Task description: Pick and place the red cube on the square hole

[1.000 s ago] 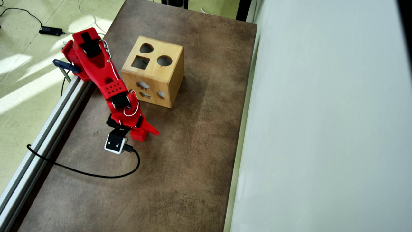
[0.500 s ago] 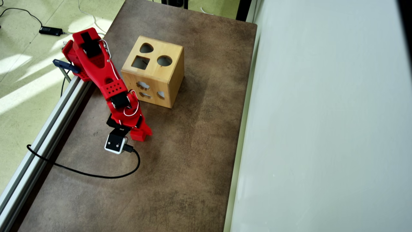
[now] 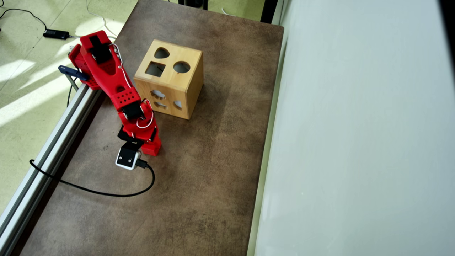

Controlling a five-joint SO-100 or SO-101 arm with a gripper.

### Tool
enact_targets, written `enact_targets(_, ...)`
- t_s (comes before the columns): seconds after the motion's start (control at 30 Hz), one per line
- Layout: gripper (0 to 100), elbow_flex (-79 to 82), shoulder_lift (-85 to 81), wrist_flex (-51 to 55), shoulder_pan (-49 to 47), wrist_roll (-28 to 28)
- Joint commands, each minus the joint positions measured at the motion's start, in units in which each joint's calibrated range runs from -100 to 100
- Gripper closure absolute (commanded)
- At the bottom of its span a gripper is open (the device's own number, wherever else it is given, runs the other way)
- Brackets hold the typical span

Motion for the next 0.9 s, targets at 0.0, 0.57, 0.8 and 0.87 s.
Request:
enact_targets(0.0, 96, -2.0, -1.7, 0.4, -0.4, 0.0)
enact_targets(0.57, 98, -2.7, -17.4, 16.1, 0.4, -0.1)
enact_targets(0.8, 98, -2.7, -27.0, 22.5, 0.5, -0.2)
enact_targets(0.87, 98, -2.7, -29.8, 24.3, 0.5, -0.2)
